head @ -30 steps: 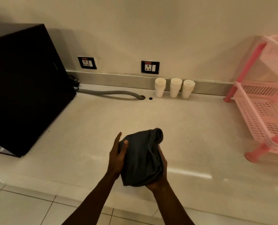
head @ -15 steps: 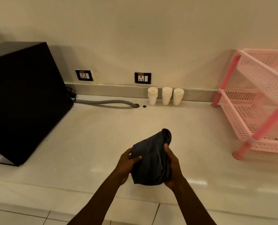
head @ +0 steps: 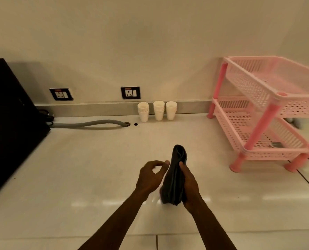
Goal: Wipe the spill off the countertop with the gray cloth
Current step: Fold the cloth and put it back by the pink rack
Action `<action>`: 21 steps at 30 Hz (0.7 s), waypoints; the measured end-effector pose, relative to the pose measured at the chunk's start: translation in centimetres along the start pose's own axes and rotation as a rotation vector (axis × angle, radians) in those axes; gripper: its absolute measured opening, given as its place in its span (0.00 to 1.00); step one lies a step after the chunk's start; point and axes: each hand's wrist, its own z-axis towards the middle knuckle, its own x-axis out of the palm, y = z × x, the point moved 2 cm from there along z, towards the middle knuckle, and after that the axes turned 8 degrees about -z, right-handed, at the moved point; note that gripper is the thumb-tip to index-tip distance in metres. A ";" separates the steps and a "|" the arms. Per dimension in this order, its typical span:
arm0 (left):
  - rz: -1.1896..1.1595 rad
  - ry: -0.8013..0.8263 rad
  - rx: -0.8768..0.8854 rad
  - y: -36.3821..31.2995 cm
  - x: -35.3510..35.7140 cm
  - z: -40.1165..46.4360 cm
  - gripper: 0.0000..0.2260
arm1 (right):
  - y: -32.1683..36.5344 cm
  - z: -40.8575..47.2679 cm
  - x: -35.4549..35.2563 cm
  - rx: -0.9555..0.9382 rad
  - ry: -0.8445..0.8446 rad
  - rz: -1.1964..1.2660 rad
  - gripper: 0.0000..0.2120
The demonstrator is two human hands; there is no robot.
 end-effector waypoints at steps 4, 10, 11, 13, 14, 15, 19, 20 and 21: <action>-0.121 0.168 -0.056 -2.8 3.0 1.8 0.24 | 1.2 0.6 -0.1 -0.008 -0.019 -0.115 0.31; -0.219 0.152 -0.024 -5.3 3.7 4.3 0.12 | 4.2 2.6 -1.0 -0.094 -0.026 -0.306 0.28; -0.256 0.150 -0.032 -5.6 3.5 4.7 0.13 | 4.7 3.0 -1.4 -0.106 -0.034 -0.305 0.26; -0.332 0.152 -0.080 -6.0 2.8 5.4 0.17 | 5.8 4.3 -2.6 -0.143 -0.110 -0.298 0.19; -0.388 0.170 -0.113 -6.2 2.4 5.8 0.18 | 6.1 5.0 -3.3 -0.135 -0.160 -0.283 0.17; -0.463 0.202 -0.144 -6.4 2.0 6.2 0.18 | 6.4 5.8 -4.2 -0.090 -0.192 -0.249 0.19; -0.625 0.335 -0.244 -6.7 0.9 7.8 0.21 | 5.1 7.0 -5.8 0.253 0.020 0.030 0.28; -0.607 0.349 -0.257 -6.6 0.8 8.2 0.22 | 4.9 7.1 -5.8 0.272 0.057 0.097 0.27; -0.573 0.359 -0.257 -6.4 0.6 8.8 0.22 | 4.7 7.4 -5.9 0.258 0.043 0.128 0.25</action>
